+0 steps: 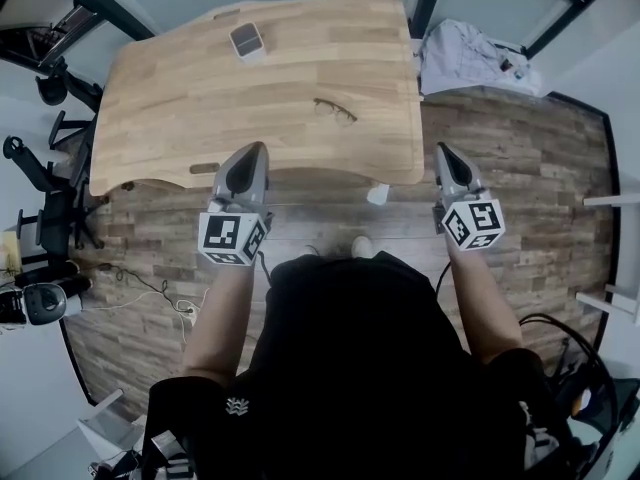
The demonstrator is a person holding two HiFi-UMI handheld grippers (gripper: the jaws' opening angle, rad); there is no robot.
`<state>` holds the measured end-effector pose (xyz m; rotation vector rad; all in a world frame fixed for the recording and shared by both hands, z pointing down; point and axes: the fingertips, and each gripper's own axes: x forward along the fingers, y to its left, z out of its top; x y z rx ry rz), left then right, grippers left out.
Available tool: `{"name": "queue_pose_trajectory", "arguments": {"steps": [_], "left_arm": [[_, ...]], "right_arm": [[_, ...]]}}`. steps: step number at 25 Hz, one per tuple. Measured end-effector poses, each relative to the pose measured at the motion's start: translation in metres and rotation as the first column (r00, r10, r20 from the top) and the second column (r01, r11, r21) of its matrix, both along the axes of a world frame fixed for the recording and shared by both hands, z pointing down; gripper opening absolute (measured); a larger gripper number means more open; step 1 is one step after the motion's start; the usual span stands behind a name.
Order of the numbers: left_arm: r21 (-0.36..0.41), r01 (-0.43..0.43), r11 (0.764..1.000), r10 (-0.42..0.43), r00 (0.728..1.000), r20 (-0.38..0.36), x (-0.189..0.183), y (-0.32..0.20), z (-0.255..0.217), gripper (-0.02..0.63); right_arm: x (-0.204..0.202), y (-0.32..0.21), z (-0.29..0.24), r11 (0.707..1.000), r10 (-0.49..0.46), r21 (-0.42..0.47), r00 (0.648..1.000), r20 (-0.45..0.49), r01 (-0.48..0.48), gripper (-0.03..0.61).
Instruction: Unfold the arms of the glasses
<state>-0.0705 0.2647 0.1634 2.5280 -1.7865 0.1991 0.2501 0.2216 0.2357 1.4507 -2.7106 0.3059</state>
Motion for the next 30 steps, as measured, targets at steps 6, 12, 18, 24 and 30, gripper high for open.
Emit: {"name": "queue_pose_trajectory", "arguments": {"steps": [6,12,18,24,30], "left_arm": [[-0.012,0.03,0.999,-0.03,1.0,-0.008,0.011,-0.009,0.002,0.002],[-0.033,-0.003,0.999,0.003,1.0,0.008,0.012,-0.028,0.014,0.002],[-0.046,-0.067,0.997,0.067,0.998,-0.008,0.014,-0.065,0.03,0.002],[-0.061,-0.149,0.987,0.148,0.989,-0.016,0.003,-0.115,0.044,0.002],[-0.078,-0.284,0.956,0.286,0.958,0.005,-0.012,-0.173,0.063,0.002]], "right_arm": [[0.012,-0.015,0.013,0.999,-0.024,-0.023,1.0,0.012,0.024,-0.002],[0.002,-0.026,0.024,0.999,-0.021,-0.042,0.999,0.025,0.022,-0.003],[0.0,-0.043,0.029,0.999,0.023,-0.048,1.0,0.016,-0.022,-0.003],[-0.016,-0.072,0.037,0.994,0.082,-0.077,0.997,-0.004,-0.082,-0.003],[-0.053,-0.118,0.044,0.987,0.124,-0.1,0.992,-0.026,-0.126,-0.003]]}}
